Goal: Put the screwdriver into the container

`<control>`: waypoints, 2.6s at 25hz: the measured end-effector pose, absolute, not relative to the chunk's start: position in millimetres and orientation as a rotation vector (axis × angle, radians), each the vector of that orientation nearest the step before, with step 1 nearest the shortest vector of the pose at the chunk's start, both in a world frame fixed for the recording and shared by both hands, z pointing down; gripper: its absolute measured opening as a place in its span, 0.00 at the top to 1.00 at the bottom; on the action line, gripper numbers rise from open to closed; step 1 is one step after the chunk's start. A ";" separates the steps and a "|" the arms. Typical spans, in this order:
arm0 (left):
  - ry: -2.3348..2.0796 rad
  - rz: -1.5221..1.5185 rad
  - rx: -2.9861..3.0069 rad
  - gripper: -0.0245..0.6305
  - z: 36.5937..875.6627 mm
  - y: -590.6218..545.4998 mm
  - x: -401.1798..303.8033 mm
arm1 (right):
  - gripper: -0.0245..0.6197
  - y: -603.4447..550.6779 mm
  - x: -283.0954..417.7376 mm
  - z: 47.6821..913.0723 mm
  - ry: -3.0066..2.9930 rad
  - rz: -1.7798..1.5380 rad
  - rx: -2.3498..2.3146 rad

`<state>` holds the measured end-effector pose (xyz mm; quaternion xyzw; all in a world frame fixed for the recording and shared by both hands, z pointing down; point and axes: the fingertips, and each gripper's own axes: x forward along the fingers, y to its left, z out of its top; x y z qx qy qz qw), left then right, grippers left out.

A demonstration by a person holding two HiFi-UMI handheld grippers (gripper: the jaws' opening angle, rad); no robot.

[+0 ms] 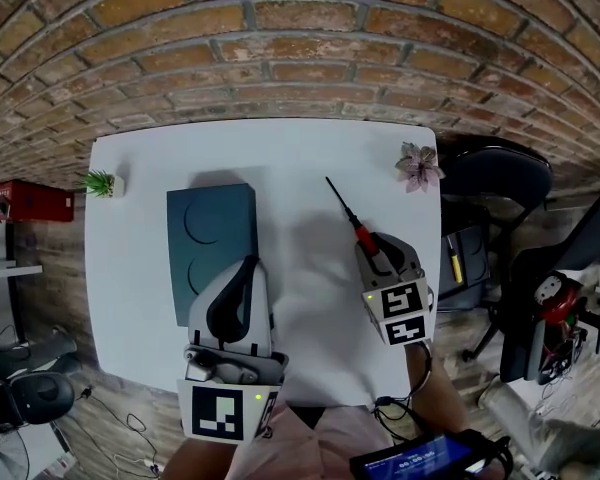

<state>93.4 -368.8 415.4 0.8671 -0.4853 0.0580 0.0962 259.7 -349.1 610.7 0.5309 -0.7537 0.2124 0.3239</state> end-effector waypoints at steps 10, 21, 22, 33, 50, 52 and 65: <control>-1.488 0.087 2.626 0.94 372.2 -348.0 90.8 | 0.80 -346.6 251.4 544.7 -2.049 0.447 1.466; -1.602 0.021 2.658 0.94 331.5 -291.6 78.5 | 0.80 -312.4 224.3 444.0 -2.215 0.273 1.500; -1.618 0.016 2.657 0.94 328.0 -284.9 75.5 | 0.80 -307.5 221.4 436.5 -2.229 0.258 1.499; -1.863 -0.008 2.573 0.94 298.4 -201.4 20.5 | 0.80 -254.9 190.2 393.3 -2.332 0.115 1.426; -2.015 -0.056 2.469 0.94 284.4 -129.8 -103.9 | 0.80 -200.6 65.1 377.5 -2.399 0.056 1.311; -2.011 -0.060 2.472 0.94 283.8 -121.4 -118.1 | 0.80 -191.1 53.5 379.2 -2.388 0.059 1.317; -1.919 -0.053 2.523 0.94 295.0 -78.9 -164.5 | 0.80 -130.2 18.6 418.8 -2.294 0.151 1.360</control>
